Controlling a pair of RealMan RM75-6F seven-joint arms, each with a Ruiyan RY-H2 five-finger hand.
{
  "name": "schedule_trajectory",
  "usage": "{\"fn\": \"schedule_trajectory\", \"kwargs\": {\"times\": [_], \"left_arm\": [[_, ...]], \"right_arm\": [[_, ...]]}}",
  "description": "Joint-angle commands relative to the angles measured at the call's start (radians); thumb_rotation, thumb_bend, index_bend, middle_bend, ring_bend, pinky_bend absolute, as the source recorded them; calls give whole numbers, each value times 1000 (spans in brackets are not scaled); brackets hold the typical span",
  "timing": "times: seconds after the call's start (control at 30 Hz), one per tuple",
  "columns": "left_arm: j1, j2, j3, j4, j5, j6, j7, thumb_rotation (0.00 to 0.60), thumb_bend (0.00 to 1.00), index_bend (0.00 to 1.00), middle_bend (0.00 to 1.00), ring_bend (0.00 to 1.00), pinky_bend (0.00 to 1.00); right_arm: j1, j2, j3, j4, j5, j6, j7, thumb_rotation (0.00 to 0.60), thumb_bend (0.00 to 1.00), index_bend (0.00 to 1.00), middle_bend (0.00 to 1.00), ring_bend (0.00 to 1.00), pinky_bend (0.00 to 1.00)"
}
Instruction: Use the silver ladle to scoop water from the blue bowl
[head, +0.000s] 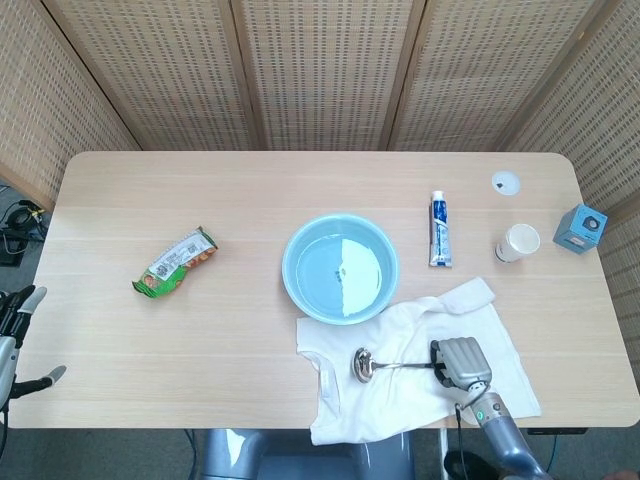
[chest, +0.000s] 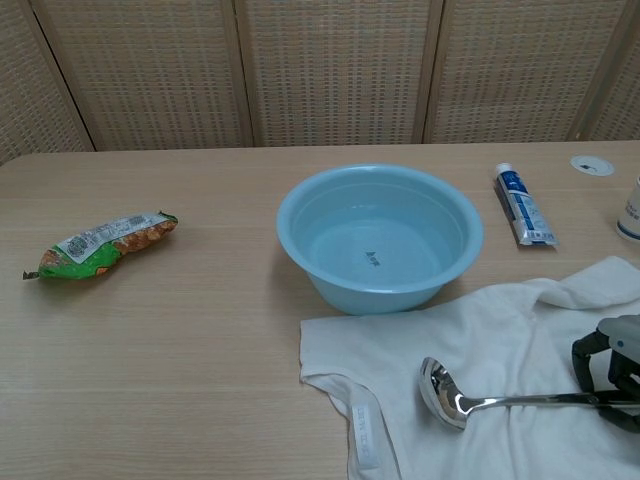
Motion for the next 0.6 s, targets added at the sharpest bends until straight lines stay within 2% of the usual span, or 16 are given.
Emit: {"fn": "schedule_trajectory", "kwargs": {"times": [0.03,0.33,0.6], "left_arm": [[0,0,0,0,1,0,0,600,0,0,0,0,0],[0,0,1,0,1,0,0,600,0,0,0,0,0],[-1,2,1,-2,1,0,-4,600,0,0,0,0,0]], "right_arm": [[-1,2,4,-3,0,-2,10,600,665,585,980,1000,1000],[-9,36,29,-58,-8,11,68,600,762,653,992,1000,1000],[-9,110,34,-142,-60,23,111,600,772,676,992,1000,1000]]}}
